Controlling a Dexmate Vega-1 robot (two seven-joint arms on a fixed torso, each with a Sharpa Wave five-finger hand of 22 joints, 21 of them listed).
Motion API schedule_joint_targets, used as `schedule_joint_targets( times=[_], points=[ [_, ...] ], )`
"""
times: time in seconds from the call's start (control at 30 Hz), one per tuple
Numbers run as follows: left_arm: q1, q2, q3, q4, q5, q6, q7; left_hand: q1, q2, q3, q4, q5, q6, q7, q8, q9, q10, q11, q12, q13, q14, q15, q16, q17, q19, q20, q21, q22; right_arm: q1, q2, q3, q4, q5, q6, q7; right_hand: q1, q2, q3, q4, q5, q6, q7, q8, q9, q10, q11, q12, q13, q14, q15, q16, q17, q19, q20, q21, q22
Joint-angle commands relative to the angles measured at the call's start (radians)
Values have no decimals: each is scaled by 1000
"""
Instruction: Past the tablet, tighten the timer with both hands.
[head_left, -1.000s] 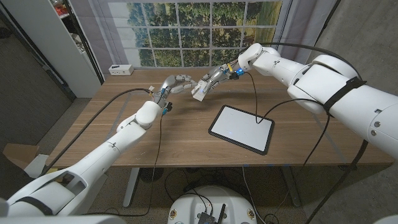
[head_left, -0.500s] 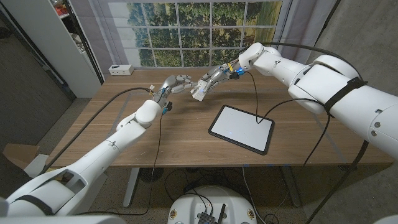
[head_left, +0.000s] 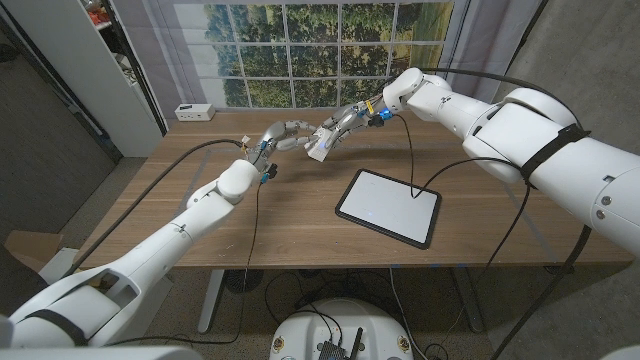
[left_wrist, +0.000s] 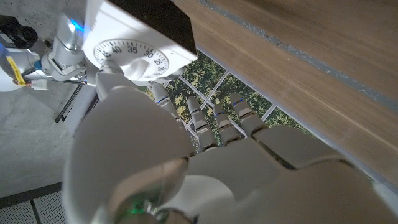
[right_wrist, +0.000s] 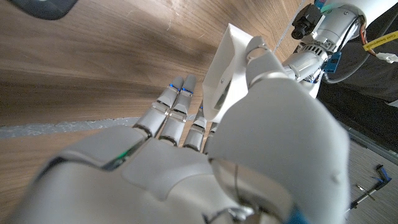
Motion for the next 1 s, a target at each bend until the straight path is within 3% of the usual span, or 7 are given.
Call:
schedule_joint_targets(
  times=[0.03,0.27,0.5,0.67,0.8,0.93,1.0],
  points=[
    [-8,6,4,4,1,2,-13,7,18,-4,7,15,100,1,50,9,-7,0,-1,7,-8,-10,-2,0,-10,1,1,1,-1,3,4,0,3,-3,1,-132,137,23,23,7,4,-1,-5,3,8,-5,3,224,-4,-136,-1,1,-5,2,5,5],
    [-11,6,7,8,5,1,-13,24,38,-11,13,33,346,9,142,29,19,-25,8,12,-9,-20,2,-6,-15,-5,1,0,-1,1,8,-3,6,-3,8,-134,137,22,22,8,-1,-2,-8,2,5,-6,-2,225,-11,-134,-4,-1,-5,3,6,5],
    [-15,7,11,9,10,6,-15,37,51,-9,13,38,427,8,163,30,35,-48,13,15,-2,-25,6,-8,-16,-6,2,0,-3,2,13,-4,10,-5,12,-136,139,21,22,9,0,-7,-9,1,4,-9,-6,224,-14,-138,-4,-2,-6,2,6,5],
    [-20,13,17,7,20,17,-23,61,67,-5,9,39,380,1,123,11,15,-43,3,16,-5,-38,5,-9,-14,-15,4,0,-2,3,18,-2,15,-10,13,-140,140,18,22,9,5,-10,-9,1,9,-9,-7,225,-12,-141,-2,-1,-6,2,7,5],
    [-24,20,23,0,32,24,-29,69,73,-3,7,38,375,-1,117,12,10,-45,1,16,-11,-44,3,-9,-15,-21,3,0,-3,4,22,2,20,-18,9,-142,141,18,22,9,12,-13,-7,0,10,-14,-9,225,-10,-145,-1,-3,-5,2,8,5],
    [-29,22,26,3,38,13,-35,96,92,-1,6,29,249,1,48,-2,-21,-23,-12,17,-22,-33,-1,-8,-22,-7,3,1,-4,4,26,4,26,-22,3,-147,141,14,23,9,27,-12,-2,0,25,-18,-6,226,-5,-151,4,-2,-5,3,9,5],
    [-31,23,27,7,37,2,-41,105,92,-3,8,22,138,-2,2,-14,-36,-17,-18,17,-25,-32,0,-5,-23,-7,5,2,-4,4,27,6,28,-27,-1,-147,142,14,21,8,39,-9,3,0,35,-18,-4,227,-2,-152,6,-2,-4,3,9,5]
  ],
)
